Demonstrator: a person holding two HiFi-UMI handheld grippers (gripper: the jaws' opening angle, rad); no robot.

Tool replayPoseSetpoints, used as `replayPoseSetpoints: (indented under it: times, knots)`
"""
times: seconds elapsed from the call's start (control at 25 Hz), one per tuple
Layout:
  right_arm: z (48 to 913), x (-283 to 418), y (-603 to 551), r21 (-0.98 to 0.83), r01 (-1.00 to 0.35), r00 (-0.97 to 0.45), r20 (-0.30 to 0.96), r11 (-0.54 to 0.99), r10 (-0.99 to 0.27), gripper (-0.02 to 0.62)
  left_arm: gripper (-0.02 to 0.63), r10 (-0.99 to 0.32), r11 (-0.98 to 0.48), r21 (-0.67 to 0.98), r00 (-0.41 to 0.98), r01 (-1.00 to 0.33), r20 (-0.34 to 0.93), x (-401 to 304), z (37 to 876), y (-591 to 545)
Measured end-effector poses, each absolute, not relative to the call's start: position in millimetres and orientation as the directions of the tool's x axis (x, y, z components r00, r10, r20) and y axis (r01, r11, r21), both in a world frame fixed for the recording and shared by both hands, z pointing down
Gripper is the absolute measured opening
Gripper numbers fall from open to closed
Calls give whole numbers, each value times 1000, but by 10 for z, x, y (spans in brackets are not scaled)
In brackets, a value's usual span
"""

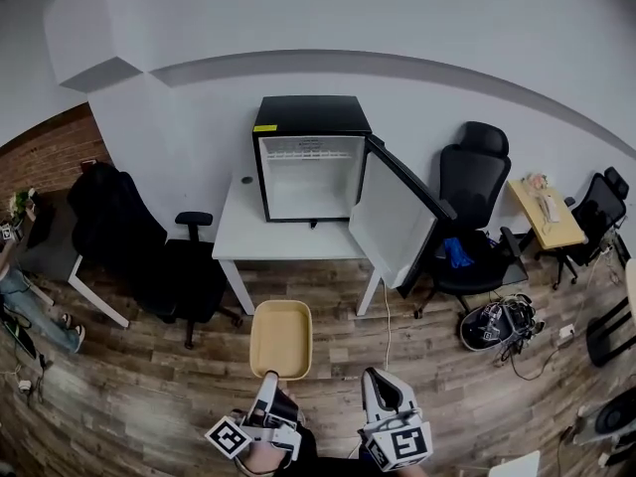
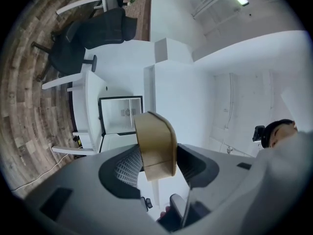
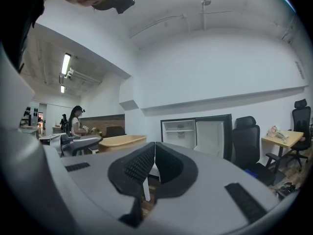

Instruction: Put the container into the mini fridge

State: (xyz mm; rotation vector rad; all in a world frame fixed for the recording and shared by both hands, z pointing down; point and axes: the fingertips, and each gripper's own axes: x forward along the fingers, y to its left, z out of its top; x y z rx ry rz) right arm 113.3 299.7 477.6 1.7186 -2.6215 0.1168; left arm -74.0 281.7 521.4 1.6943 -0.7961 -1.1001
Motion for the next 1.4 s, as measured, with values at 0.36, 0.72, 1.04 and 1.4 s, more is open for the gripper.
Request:
replayPoseSetpoints:
  times: [0.36,0.72,1.04,1.4]
  knots:
    - [4674,645,1756,-45,-930,-366,41,364,-930,15,225,-854,-340,941,420,-3,-307,-1188,5191,1565]
    - [4707,509,704,-51,-933,-358,64,355,-932,15,225,-855,-319,948,426,20,-297,-1254,5189,490]
    - [4744,546,-513,-48,-914,-406,54,404,-912,15,225,-871,-305,952,406,-7,-276,-1101,5227,-647]
    - [4557,791,-1744,-30,-884,-467,36,466,-884,15,225,-894,-318,947,344,-34,-288,-830,5031,-1991]
